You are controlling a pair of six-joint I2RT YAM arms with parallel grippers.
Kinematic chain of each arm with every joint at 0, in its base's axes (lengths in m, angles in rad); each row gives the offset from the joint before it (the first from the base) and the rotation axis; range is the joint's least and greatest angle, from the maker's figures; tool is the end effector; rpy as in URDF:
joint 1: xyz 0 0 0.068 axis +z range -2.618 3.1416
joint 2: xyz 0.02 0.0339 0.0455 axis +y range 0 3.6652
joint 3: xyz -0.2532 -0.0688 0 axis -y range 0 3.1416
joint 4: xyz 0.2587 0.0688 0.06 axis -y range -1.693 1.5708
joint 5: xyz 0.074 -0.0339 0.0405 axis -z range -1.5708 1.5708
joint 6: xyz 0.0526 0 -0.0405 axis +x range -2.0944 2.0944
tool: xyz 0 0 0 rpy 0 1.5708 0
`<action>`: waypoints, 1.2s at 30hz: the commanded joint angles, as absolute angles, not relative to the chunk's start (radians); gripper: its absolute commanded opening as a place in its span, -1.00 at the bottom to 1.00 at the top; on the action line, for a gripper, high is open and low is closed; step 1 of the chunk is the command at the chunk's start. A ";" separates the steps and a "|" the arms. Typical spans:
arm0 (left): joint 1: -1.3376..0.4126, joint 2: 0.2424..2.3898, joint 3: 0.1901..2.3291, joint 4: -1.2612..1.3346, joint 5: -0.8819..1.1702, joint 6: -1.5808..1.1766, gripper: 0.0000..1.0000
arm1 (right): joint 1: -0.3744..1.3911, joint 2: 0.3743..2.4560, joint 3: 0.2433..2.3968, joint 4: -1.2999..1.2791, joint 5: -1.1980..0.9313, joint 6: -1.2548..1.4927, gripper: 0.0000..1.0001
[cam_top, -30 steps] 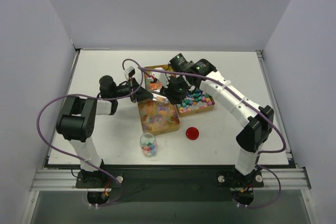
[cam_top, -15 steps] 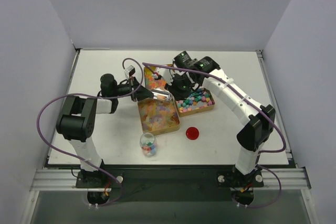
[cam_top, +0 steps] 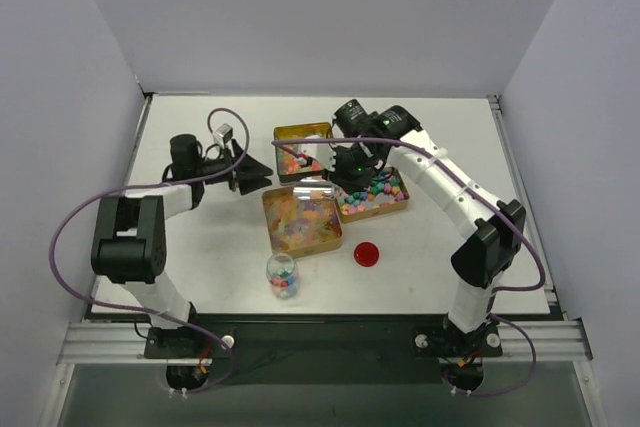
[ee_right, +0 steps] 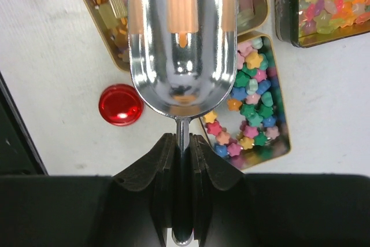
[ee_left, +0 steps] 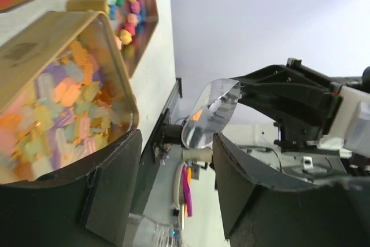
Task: Pack the candies
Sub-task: Adjust the spatula, then scoop the fake candies from the storage box.
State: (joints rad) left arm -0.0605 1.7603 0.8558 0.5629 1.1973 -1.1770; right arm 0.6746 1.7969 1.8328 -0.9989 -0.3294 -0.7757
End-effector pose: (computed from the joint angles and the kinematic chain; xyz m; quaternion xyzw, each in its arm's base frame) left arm 0.3589 -0.0708 0.1647 -0.0819 0.7446 -0.6513 0.1210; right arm 0.3047 0.2655 0.3279 -0.6610 0.6719 0.1413 0.3027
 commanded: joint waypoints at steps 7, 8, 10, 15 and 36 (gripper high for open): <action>0.126 1.508 0.888 -0.132 1.007 -0.643 0.23 | 0.741 1.913 1.830 -1.144 -0.112 -1.078 -1.00; 0.133 1.496 0.885 -0.196 0.977 -0.606 0.23 | 0.747 1.927 1.836 -1.144 -0.092 -1.109 -1.00; 0.156 1.467 0.876 -0.268 0.874 -0.569 0.23 | 0.759 1.959 1.850 -1.144 -0.043 -1.135 -1.00; 0.178 1.402 0.790 -0.403 0.675 -0.529 0.17 | 0.791 2.032 1.887 -1.147 0.070 -1.210 -1.00; 0.009 1.457 0.511 -0.189 0.658 -0.771 -0.98 | 0.962 2.217 1.968 -1.140 0.253 -1.358 -1.00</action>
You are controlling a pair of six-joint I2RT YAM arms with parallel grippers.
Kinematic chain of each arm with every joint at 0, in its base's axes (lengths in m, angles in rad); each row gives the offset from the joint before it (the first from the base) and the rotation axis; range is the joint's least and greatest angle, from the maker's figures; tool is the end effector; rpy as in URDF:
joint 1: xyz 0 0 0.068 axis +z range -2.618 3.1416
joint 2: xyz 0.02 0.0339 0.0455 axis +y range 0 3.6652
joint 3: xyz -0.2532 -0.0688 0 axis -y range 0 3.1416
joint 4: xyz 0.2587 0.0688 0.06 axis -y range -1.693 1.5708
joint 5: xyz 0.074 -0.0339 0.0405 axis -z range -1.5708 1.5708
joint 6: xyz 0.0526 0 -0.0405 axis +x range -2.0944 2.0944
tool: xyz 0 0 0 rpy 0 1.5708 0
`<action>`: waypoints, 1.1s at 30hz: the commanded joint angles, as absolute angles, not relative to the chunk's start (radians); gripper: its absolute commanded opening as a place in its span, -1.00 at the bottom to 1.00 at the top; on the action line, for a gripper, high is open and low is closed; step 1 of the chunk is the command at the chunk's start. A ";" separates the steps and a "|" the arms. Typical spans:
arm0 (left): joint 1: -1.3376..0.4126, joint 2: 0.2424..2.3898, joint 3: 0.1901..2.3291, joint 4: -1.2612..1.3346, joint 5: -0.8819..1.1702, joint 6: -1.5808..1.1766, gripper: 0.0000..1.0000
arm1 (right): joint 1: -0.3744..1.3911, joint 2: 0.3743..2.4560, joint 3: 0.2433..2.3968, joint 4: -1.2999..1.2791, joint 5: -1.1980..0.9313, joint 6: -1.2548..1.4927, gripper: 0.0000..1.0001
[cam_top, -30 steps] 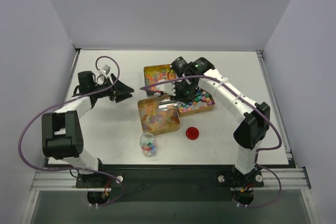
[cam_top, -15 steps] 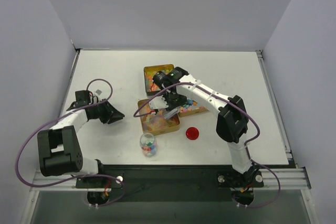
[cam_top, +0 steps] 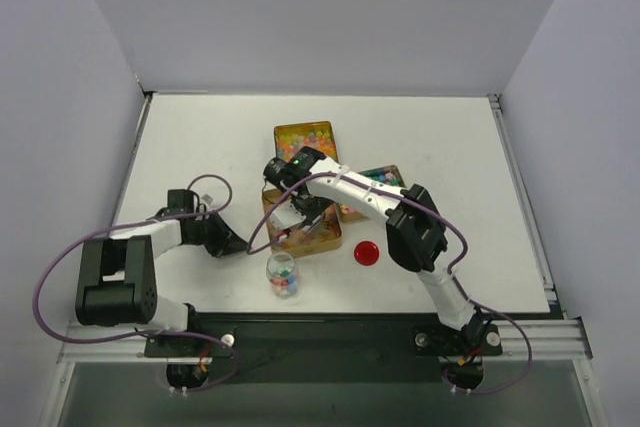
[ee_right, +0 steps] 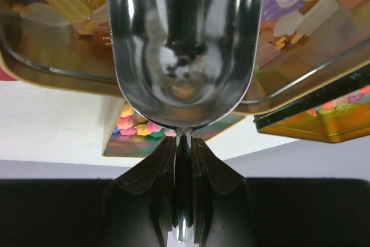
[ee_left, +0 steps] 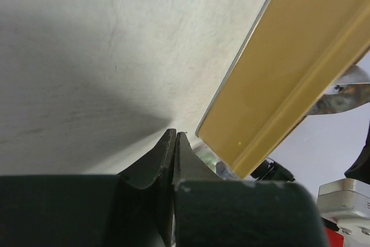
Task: Pack the candies
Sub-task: Scoop the fake candies from the storage box.
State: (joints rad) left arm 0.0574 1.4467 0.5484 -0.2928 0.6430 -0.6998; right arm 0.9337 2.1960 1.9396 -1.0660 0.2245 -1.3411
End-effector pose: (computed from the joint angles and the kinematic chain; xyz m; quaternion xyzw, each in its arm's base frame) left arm 0.2412 -0.0177 0.0919 -0.2890 0.8878 -0.3510 0.0719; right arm 0.2857 0.3664 0.1898 -0.8891 0.4267 -0.1338 0.0981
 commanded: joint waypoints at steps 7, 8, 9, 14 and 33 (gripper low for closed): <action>-0.132 1.557 0.564 -0.111 0.689 -0.798 -1.00 | 1.006 2.255 2.005 -1.141 0.203 -1.298 -1.00; -0.149 1.571 0.568 -0.095 0.701 -0.807 -1.00 | 1.011 2.261 2.013 -1.140 0.196 -1.292 -1.00; -0.153 1.595 0.571 -0.083 0.703 -0.813 -1.00 | 1.014 2.266 2.017 -1.138 0.189 -1.278 -1.00; -0.175 1.637 0.584 -0.015 0.724 -0.844 -1.00 | 1.025 2.287 2.036 -1.117 0.117 -1.235 -1.00; -0.147 1.730 0.698 -0.075 0.781 -0.776 -1.00 | 0.911 2.168 1.779 -0.867 -0.233 -1.198 -1.00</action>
State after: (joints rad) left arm -0.1429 1.7176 0.6510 -0.1036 0.7780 -0.8074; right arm 0.9150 2.2009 1.7927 -0.9691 -0.0463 -1.2228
